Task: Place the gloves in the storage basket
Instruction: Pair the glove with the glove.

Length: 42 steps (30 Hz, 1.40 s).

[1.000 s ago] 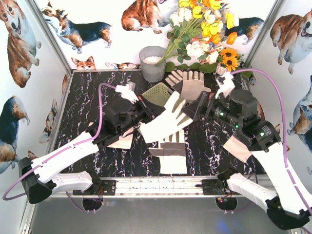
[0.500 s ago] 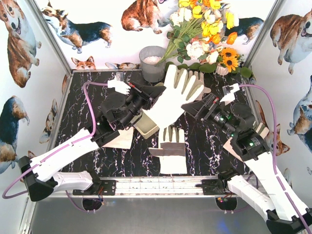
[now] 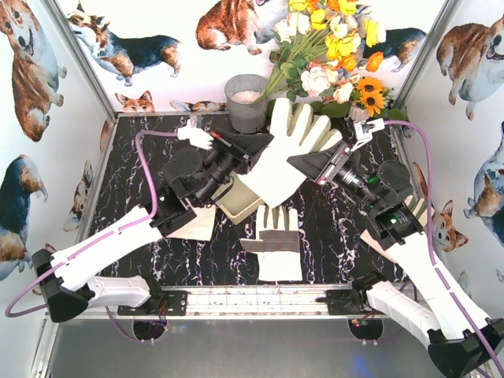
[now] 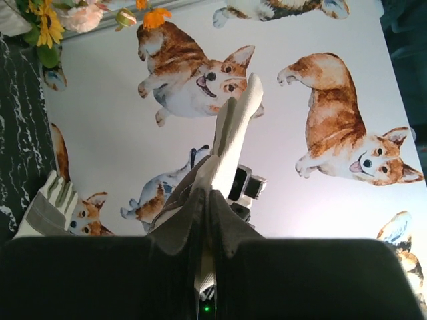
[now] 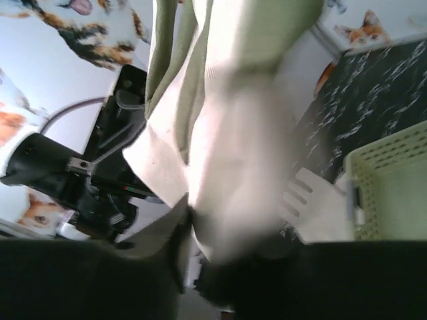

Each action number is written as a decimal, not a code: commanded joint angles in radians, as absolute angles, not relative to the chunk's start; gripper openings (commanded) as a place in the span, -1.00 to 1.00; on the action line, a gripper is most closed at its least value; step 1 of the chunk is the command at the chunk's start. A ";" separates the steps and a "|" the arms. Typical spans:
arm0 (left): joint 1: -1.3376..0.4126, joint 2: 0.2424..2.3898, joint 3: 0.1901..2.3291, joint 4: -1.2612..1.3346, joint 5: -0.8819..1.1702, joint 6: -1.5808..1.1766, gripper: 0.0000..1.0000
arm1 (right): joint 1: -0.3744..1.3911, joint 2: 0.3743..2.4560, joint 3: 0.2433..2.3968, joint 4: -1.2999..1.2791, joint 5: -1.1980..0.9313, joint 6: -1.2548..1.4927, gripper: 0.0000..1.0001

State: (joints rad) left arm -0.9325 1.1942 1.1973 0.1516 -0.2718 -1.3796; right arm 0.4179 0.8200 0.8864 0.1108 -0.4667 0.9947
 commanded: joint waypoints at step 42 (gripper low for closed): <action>-0.917 1.043 1.093 0.207 0.094 -1.162 1.00 | 0.416 0.895 1.216 -0.234 -0.873 0.908 -1.00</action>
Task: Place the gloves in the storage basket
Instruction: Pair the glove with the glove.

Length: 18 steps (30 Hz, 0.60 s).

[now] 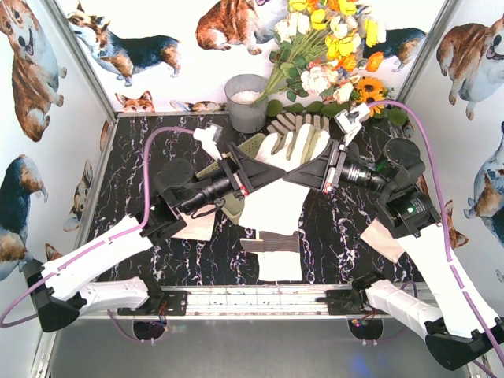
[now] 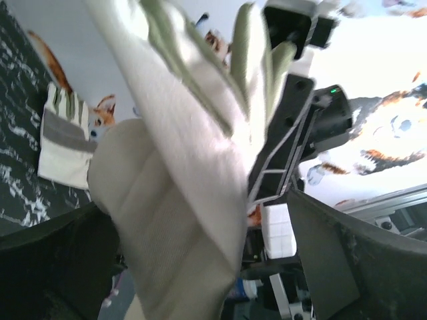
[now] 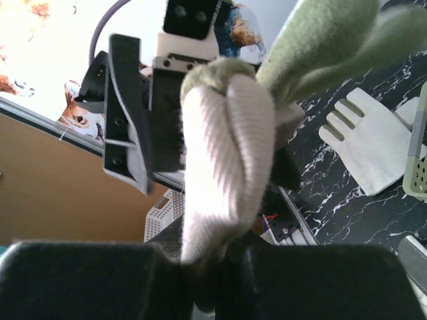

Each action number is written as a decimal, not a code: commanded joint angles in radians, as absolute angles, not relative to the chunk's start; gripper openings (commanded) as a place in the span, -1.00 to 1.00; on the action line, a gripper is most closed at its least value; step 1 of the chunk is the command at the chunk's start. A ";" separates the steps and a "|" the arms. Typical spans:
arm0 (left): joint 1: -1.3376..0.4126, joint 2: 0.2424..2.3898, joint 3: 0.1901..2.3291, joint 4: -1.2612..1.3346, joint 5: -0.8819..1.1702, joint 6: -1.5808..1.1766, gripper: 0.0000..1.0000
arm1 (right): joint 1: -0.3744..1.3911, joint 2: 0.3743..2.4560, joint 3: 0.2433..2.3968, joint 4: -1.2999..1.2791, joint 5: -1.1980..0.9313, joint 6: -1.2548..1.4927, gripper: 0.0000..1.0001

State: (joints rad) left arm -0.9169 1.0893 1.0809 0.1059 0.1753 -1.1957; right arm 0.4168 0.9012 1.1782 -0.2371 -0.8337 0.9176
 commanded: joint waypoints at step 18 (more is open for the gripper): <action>-0.917 0.972 1.050 0.214 -0.020 -1.139 0.18 | 0.416 0.878 1.182 -0.344 -0.762 0.850 -1.00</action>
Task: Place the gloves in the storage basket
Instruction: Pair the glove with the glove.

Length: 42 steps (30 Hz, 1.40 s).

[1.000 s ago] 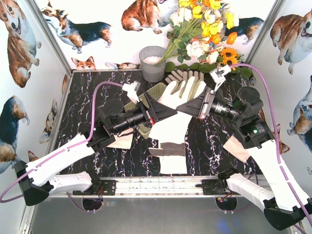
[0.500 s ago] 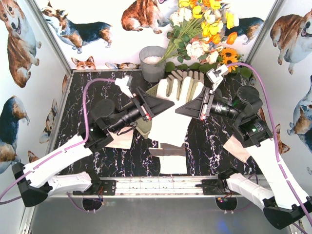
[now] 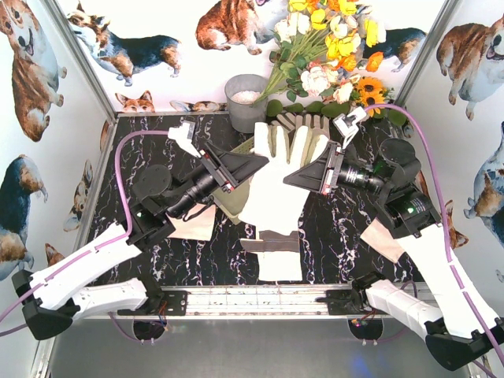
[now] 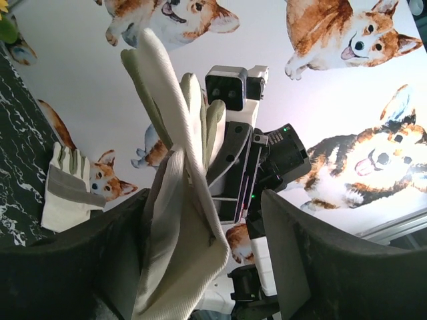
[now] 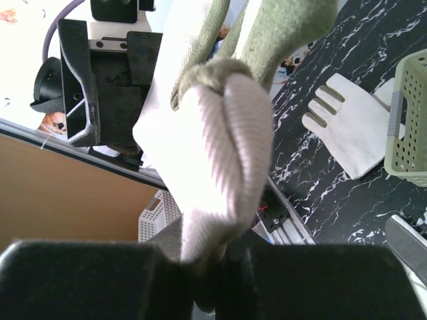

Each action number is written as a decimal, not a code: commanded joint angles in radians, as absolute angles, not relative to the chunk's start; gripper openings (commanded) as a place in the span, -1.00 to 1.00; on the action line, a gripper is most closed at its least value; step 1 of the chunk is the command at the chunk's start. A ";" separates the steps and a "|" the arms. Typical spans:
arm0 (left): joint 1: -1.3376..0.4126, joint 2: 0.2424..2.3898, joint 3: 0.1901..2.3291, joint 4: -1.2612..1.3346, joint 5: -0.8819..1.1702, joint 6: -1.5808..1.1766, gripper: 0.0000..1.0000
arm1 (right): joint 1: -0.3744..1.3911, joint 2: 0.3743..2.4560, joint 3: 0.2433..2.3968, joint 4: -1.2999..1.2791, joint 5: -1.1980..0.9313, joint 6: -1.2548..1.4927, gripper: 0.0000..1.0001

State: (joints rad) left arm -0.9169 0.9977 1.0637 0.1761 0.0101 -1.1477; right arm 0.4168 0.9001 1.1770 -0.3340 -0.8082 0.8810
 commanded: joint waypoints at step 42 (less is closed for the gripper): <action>-0.946 0.923 0.784 -0.139 -0.141 -1.085 -1.00 | 0.413 0.922 1.037 -0.783 -0.546 0.454 -1.00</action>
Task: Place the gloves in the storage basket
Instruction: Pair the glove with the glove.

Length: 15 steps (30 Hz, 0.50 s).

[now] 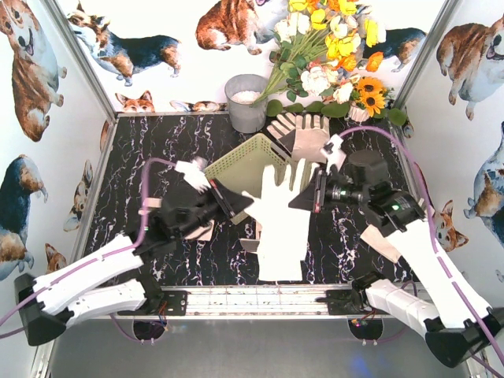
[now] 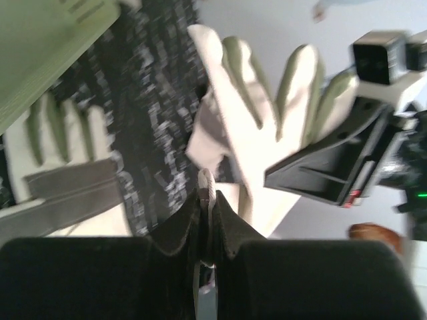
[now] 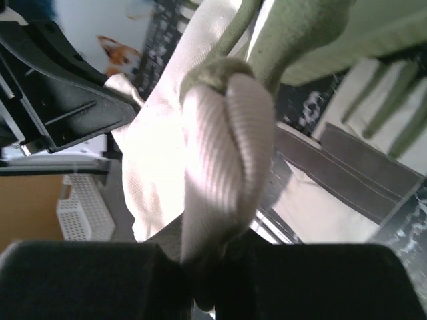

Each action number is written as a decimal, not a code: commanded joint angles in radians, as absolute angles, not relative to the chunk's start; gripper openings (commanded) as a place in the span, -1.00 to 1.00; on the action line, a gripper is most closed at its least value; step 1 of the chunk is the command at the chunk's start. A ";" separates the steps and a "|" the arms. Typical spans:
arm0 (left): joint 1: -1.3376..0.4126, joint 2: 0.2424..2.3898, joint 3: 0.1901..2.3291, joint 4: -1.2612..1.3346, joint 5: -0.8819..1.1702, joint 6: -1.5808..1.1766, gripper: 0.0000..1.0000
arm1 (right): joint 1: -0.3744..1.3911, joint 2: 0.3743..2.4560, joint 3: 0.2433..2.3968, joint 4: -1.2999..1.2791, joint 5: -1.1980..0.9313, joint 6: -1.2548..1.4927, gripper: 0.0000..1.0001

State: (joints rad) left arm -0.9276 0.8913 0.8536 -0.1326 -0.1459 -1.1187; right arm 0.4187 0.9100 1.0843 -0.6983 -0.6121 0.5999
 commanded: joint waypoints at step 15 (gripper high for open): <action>-1.168 1.079 0.543 0.038 -0.534 -1.107 -1.00 | 0.425 0.994 0.725 -0.551 -0.446 0.399 -1.00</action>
State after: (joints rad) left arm -1.1458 1.0370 0.5617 0.0051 -0.3656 -1.1145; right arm 0.4301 1.0004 0.7631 -0.6804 -0.5701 0.4351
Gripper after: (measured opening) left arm 0.017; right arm 0.058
